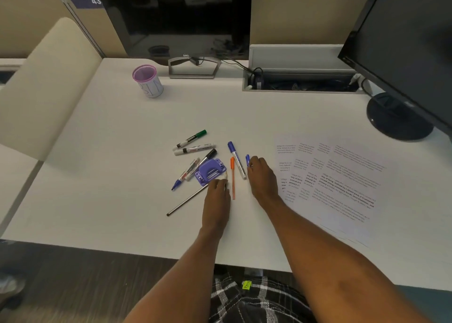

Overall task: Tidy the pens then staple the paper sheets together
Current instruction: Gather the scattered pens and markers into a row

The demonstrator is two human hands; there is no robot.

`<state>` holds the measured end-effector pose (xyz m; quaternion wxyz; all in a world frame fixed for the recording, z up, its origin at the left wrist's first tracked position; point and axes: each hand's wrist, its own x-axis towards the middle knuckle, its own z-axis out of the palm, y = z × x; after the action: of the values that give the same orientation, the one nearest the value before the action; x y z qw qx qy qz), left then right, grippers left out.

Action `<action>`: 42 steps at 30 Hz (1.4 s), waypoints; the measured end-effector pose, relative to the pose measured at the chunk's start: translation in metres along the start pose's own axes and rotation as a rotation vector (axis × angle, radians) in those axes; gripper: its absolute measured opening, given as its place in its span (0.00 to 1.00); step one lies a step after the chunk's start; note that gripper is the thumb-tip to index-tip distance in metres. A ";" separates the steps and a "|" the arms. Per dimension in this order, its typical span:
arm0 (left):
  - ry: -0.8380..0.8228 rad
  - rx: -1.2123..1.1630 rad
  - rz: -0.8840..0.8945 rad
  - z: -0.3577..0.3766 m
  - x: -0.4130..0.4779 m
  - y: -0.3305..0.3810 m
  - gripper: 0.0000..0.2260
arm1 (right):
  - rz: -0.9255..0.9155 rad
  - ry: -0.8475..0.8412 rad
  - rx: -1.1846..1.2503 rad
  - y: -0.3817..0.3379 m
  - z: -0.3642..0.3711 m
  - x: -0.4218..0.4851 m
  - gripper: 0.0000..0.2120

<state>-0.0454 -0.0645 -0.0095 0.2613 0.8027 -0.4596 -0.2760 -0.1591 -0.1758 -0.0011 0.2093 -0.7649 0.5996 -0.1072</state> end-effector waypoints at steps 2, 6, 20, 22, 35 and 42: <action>0.014 -0.026 -0.003 0.002 0.005 0.002 0.15 | 0.009 0.004 0.045 -0.002 0.000 0.009 0.10; 0.040 -0.051 -0.005 0.005 0.014 0.007 0.15 | 0.014 0.008 0.118 -0.006 0.005 0.022 0.07; 0.253 0.021 0.228 -0.021 0.025 0.003 0.13 | -0.315 -0.091 -0.028 -0.008 0.032 0.008 0.25; 0.307 0.074 0.184 -0.040 0.034 -0.011 0.14 | -0.287 -0.072 -0.038 -0.011 0.038 0.001 0.28; 0.009 0.021 0.201 -0.100 0.082 -0.086 0.13 | -0.118 0.048 -0.120 -0.030 0.060 -0.037 0.28; 0.011 -0.018 0.282 -0.106 0.108 -0.083 0.09 | -0.035 0.092 -0.124 -0.042 0.069 -0.050 0.28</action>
<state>0.1222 -0.1058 -0.0123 0.3073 0.7293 -0.5637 -0.2365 -0.1068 -0.1068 -0.0394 0.1320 -0.7811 0.6005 -0.1085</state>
